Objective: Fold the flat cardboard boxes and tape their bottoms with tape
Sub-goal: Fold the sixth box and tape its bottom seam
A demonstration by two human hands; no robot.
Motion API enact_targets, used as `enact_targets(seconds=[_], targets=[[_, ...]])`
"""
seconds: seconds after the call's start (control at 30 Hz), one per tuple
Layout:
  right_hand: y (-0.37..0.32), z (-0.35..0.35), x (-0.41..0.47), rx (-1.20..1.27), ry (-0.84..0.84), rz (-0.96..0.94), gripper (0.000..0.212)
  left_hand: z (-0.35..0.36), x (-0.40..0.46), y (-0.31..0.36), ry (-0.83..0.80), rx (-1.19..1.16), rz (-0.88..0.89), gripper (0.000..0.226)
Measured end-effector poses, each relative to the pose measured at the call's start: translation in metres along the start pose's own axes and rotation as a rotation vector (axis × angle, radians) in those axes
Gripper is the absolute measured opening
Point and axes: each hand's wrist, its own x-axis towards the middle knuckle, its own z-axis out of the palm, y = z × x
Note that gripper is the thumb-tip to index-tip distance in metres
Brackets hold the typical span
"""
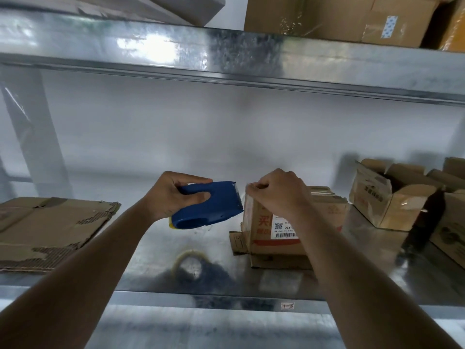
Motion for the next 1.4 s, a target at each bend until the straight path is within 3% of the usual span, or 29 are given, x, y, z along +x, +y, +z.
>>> enact_targets(seconds=[0.13,0.33,0.47,0.67,0.83,1.13,1.4], targets=[[-0.014,0.016,0.001,0.067,0.090,0.136,0.034,0.002,0.006,0.010,-0.035,0.068,-0.021,0.028],[-0.022,0.020,0.001,0.113,0.090,0.207,0.024,0.006,0.015,0.026,-0.015,0.220,-0.014,0.030],[-0.028,0.022,-0.002,0.070,0.111,0.202,0.020,0.019,0.005,0.018,-0.127,0.704,0.057,0.031],[-0.016,0.030,-0.004,0.096,0.104,0.062,0.011,0.015,-0.012,0.003,0.054,0.404,-0.024,0.031],[0.000,0.028,-0.006,0.041,0.161,-0.157,0.008,0.013,-0.011,0.004,0.153,0.301,0.104,0.039],[0.010,0.032,-0.026,-0.159,0.180,-0.119,0.046,0.003,-0.012,0.008,0.223,0.183,0.213,0.038],[0.029,0.041,-0.032,0.199,0.221,-0.224,0.037,-0.001,-0.022,0.022,0.167,-0.009,0.250,0.043]])
